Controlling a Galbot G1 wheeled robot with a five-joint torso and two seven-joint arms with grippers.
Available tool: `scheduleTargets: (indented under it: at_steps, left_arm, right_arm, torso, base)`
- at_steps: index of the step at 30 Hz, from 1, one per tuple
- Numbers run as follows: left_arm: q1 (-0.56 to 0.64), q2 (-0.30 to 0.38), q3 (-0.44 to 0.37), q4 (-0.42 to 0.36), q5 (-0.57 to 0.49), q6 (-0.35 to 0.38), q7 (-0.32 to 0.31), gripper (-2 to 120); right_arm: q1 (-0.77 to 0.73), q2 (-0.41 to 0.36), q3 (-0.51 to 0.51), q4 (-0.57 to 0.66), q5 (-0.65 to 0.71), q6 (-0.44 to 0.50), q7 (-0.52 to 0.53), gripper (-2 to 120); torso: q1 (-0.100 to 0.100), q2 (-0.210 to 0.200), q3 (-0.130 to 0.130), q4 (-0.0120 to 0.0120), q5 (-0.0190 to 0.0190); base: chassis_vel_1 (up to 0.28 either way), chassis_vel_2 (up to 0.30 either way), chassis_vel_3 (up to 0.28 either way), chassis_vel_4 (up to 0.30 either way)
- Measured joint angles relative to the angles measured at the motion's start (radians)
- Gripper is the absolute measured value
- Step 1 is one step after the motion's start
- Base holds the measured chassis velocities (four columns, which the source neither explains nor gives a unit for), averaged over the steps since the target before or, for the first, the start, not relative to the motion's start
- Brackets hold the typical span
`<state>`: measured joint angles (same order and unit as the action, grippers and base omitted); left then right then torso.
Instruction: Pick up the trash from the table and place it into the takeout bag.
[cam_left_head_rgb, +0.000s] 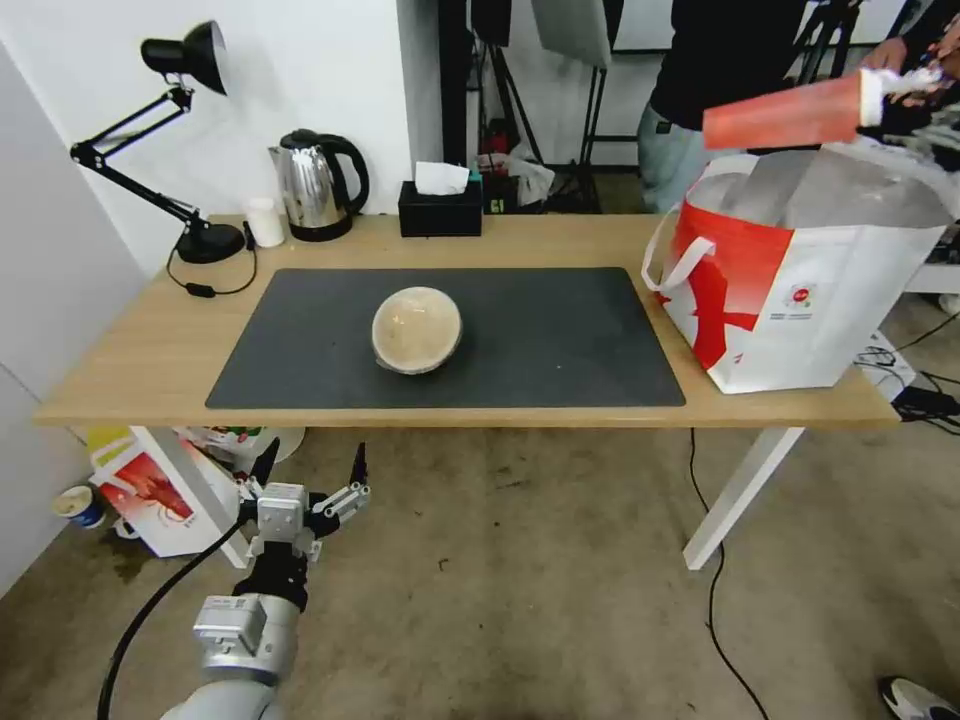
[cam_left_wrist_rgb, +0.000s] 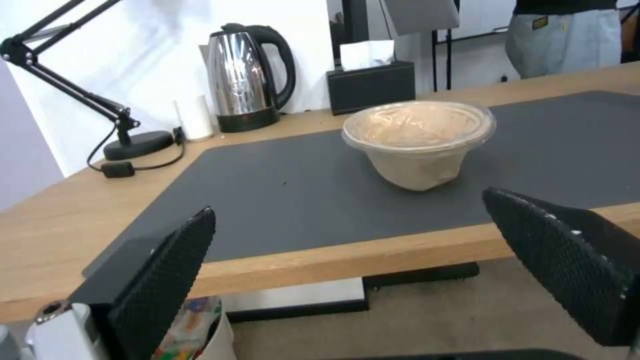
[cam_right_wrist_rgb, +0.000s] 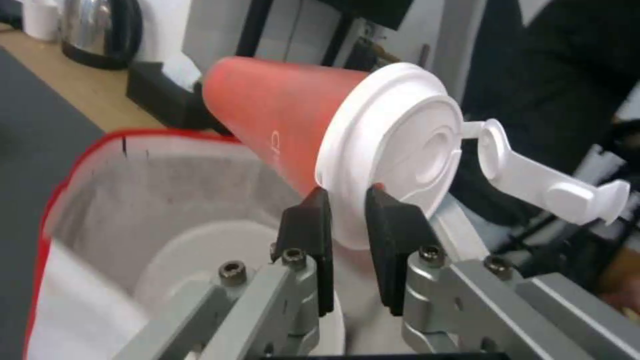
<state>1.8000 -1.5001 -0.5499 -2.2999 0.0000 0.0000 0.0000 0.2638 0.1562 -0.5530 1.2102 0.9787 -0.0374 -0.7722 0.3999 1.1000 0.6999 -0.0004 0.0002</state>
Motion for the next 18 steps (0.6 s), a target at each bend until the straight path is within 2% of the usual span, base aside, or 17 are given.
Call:
scheduleTargets:
  at_steps: [7, 18]
  left_arm:
    - [0.000, 0.000, 0.000, 0.000, 0.000, 0.000, 0.000, 100]
    - [0.000, 0.000, 0.000, 0.000, 0.000, 0.000, 0.000, 100]
  right_arm:
    - [-0.060, -0.072, 0.043, 0.013, -0.004, 0.023, 0.000, 11]
    - [-0.116, -0.101, 0.073, 0.014, -0.028, 0.043, 0.005, 11]
  torso:
    - [0.000, 0.000, 0.000, 0.0003, 0.0000]
    - [0.000, 0.000, 0.000, 0.0004, 0.0000]
  base:
    - [0.000, 0.000, 0.000, 0.000]
    - [0.000, 0.000, 0.000, 0.000]
